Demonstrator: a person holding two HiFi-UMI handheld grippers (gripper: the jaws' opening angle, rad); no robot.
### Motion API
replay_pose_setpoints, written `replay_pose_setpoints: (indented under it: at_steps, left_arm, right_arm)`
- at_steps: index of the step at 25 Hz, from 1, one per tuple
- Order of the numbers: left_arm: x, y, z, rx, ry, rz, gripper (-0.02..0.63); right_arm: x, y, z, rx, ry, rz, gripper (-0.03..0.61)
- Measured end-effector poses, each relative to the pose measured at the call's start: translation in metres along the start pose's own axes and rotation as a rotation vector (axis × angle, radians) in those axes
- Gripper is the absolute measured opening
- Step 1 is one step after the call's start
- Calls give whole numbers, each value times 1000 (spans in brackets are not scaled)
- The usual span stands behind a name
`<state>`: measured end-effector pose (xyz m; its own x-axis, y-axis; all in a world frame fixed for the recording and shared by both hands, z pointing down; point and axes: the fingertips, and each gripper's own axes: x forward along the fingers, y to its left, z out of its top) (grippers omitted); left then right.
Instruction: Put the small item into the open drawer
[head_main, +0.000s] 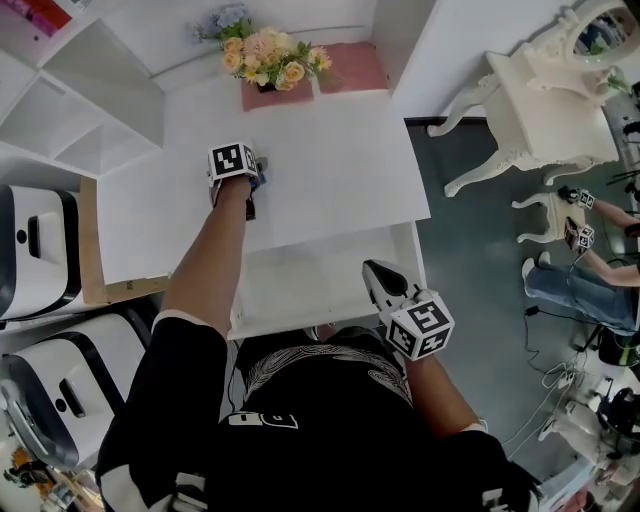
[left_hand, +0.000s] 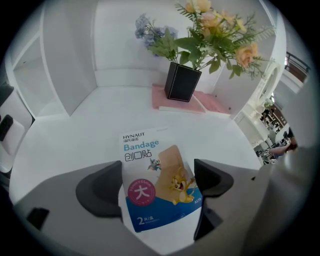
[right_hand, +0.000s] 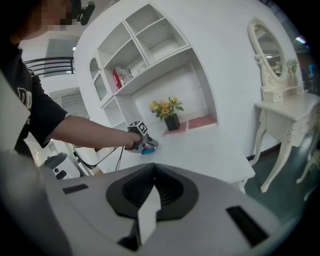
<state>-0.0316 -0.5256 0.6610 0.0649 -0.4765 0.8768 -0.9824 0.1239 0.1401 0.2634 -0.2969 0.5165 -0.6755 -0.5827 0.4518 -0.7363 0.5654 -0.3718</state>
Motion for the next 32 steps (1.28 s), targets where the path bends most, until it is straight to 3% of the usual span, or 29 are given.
replay_pose_setpoints:
  at_steps: [10,26,32]
  left_arm:
    - [-27,-4,2,10,-41,-28,456]
    - [-104,-27,3,41,-181,-178,456]
    - [-140,-39,-13,99,-226,-230,456]
  right_arm:
    - [-10,11,3,-18,-21,11,9]
    - [8,28,35,-95,-52,78,9]
    - [17,42,42,-111,-61,102,9]
